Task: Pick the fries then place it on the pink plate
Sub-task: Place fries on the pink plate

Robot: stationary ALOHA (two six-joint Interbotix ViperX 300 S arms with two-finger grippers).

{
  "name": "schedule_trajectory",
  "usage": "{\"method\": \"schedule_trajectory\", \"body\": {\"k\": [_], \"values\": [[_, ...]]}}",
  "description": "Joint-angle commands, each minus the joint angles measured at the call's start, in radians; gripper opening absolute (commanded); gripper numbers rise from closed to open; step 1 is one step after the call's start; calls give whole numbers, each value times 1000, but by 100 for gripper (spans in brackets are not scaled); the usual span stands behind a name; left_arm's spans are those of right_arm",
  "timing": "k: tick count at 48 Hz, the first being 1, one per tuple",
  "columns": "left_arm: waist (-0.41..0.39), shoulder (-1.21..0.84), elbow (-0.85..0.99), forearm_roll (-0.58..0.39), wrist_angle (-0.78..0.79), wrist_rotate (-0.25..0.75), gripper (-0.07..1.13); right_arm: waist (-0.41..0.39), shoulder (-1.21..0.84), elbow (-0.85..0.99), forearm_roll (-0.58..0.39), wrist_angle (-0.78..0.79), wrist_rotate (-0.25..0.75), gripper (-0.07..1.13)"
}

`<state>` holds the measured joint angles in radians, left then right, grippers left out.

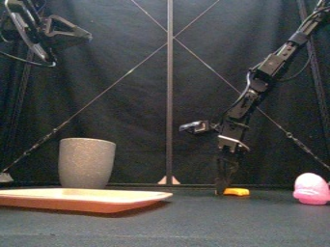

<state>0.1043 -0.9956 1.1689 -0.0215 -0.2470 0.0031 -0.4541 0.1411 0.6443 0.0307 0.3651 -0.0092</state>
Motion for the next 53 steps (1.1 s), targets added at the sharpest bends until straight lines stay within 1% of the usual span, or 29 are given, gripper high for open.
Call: {"method": "schedule_trajectory", "body": {"k": [1, 15, 29, 38, 49, 53], "values": [[2, 0, -32, -3, -11, -3, -2, 2, -26, -5, 8, 15, 8, 71], [3, 0, -34, -3, -12, 2, -2, 66, -60, -44, 5, 25, 15, 70], [21, 0, -26, -3, -14, 0, -2, 153, -89, -143, 3, 49, 15, 70], [23, 2, -23, -3, -14, 0, -2, 244, -57, -255, 5, 54, 17, 70], [26, 0, -18, 0, -12, 3, -2, 380, 75, -445, 0, 55, 41, 70], [32, 0, -17, -2, -11, 3, -2, 413, 132, -506, -2, 55, 48, 70]]}}
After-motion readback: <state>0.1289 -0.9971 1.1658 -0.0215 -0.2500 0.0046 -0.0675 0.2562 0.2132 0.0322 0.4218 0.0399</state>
